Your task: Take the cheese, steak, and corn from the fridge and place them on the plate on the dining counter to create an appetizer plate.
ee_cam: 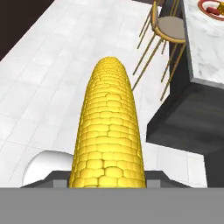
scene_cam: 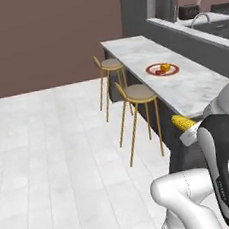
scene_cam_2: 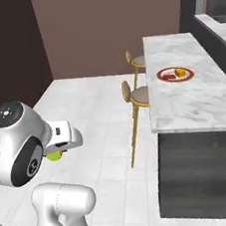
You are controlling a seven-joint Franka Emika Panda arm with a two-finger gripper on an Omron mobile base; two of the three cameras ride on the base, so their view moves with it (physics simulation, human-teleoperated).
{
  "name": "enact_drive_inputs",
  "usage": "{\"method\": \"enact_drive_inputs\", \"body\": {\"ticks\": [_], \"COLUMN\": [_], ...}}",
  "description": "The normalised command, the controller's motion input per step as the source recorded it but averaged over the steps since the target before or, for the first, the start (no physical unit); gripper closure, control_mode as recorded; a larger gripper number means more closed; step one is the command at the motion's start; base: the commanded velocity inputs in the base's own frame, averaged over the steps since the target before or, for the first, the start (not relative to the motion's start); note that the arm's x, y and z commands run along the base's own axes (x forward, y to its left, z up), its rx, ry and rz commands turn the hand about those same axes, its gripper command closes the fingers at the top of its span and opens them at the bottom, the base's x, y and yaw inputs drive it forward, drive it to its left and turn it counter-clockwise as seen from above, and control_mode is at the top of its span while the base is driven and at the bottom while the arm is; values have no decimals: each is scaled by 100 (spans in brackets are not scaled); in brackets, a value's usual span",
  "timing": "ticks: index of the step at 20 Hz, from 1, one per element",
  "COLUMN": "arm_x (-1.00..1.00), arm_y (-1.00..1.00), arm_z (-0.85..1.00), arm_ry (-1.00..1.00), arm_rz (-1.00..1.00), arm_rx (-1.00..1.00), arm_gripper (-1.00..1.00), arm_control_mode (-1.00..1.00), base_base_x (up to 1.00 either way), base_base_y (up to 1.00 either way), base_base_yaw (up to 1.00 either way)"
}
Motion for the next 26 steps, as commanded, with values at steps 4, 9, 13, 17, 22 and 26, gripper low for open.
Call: {"method": "enact_drive_inputs", "body": {"ticks": [4, 9, 13, 17, 22, 26], "arm_x": [0, 0, 0, 0, 0, 0], "arm_y": [0, 0, 0, 0, 0, 0], "arm_z": [0, 0, 0, 0, 0, 0], "arm_ry": [0, 0, 0, 0, 0, 0], "arm_rz": [0, 0, 0, 0, 0, 0], "arm_rx": [0, 0, 0, 0, 0, 0], "arm_gripper": [100, 100, 100, 100, 100, 100], "arm_control_mode": [100, 100, 100, 100, 100, 100], "base_base_x": [89, 84, 76, 58, 41, 40], "base_base_y": [100, 100, 99, 64, 15, 10], "base_base_yaw": [-53, -52, -52, -46, -33, -31]}}
